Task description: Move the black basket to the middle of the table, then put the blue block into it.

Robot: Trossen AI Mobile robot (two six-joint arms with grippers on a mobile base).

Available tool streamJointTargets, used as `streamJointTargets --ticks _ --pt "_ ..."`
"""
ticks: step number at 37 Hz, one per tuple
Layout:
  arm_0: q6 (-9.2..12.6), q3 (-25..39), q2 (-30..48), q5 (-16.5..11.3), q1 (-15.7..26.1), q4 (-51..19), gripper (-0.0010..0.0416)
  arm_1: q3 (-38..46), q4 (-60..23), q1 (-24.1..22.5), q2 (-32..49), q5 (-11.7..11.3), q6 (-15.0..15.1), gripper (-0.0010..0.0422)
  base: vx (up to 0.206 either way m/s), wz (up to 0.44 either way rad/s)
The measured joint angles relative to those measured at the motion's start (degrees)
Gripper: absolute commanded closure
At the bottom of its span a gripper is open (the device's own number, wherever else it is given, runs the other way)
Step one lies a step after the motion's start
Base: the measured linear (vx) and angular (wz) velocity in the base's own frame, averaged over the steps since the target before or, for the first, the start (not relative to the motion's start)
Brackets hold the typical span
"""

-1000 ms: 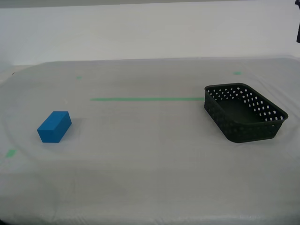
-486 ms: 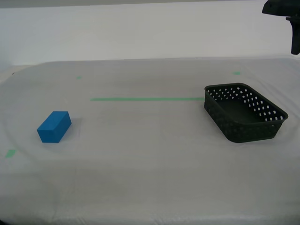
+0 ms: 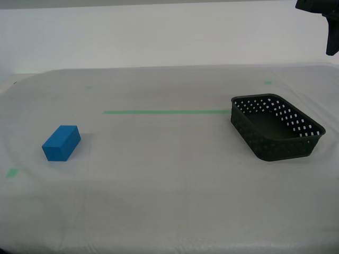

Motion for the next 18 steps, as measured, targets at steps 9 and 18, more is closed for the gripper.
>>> streamJointTargets --ticks 9,18 --pt "-0.66 0.00 -0.61 0.02 2.91 0.00 0.0406 0.00 0.00 0.00 0.00 0.00 0.00 0.0412 0.000 0.000" --pt "-0.66 0.00 -0.59 2.40 5.27 0.63 0.0401 0.00 0.00 0.00 0.00 0.00 0.00 0.0412 0.000 0.000"
